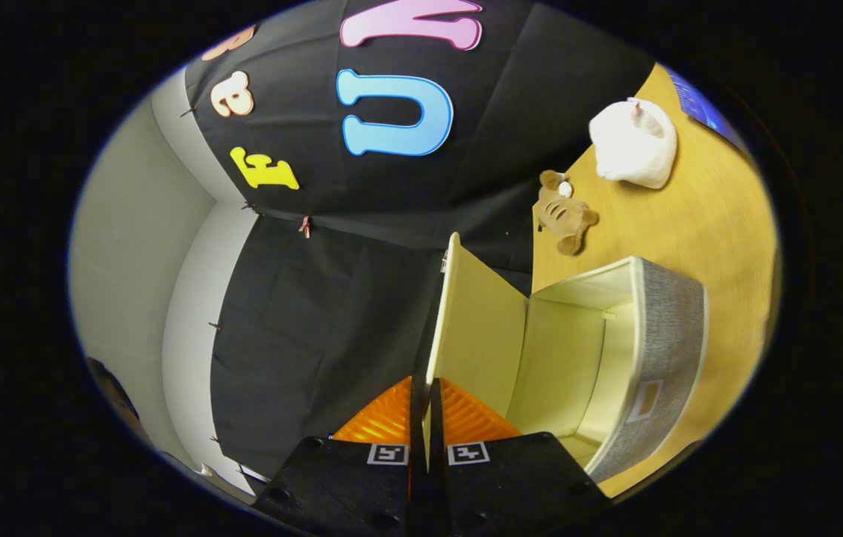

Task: Open the storage box then place both shoes into the box .Put the left shoe in first, then the right shoe, with the right side of both shoes facing outward in a uniform manner.

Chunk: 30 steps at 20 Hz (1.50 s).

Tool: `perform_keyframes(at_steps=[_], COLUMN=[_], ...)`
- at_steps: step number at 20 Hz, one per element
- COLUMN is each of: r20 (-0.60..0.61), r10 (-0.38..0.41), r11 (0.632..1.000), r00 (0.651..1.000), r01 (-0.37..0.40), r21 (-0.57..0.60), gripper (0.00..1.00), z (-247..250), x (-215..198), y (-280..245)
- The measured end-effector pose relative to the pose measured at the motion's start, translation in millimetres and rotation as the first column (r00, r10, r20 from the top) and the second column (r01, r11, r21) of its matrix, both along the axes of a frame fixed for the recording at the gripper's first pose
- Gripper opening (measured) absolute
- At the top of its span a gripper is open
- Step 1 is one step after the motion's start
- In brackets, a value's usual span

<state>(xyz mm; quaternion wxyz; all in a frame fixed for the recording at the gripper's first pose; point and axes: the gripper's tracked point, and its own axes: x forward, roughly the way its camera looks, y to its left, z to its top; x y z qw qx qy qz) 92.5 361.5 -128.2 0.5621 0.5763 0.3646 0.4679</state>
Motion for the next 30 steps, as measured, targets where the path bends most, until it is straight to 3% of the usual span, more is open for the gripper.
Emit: perform_keyframes(at_steps=[4, 7, 11, 16, 22, 25, 28, 30], r20=[0.011, 0.085, 0.158, 0.15, 0.157, 0.149, 0.157, 0.179], r10=[-0.024, -0.036, 0.008, 0.061, 0.086, 0.101, 0.094, 0.082], r11=[0.999, 0.995, 0.988, 0.973, 0.952, 0.944, 0.943, 0.944], r00=[1.0, 0.996, 0.987, 0.987, 0.984, 0.984, 0.983, 0.98], r01=[0.024, 0.044, 0.017, -0.025, -0.035, -0.047, -0.037, -0.019], r21=[-0.04, -0.093, -0.154, -0.228, -0.305, -0.328, -0.332, -0.33], gripper=[0.04, 0.04, 0.05, 0.05, 0.08, 0.17, 0.38, 0.44], z=[19.0, 43.1, 62.1, 56.7, 46.4, 46.0, 47.0, 50.1], x=[9.7, 12.7, 6.1, -2.0, -12.9, -14.7, -12.9, -10.1], y=[35.3, 66.8, 121.0, 190.0, 228.1, 233.3, 228.9, 220.2])
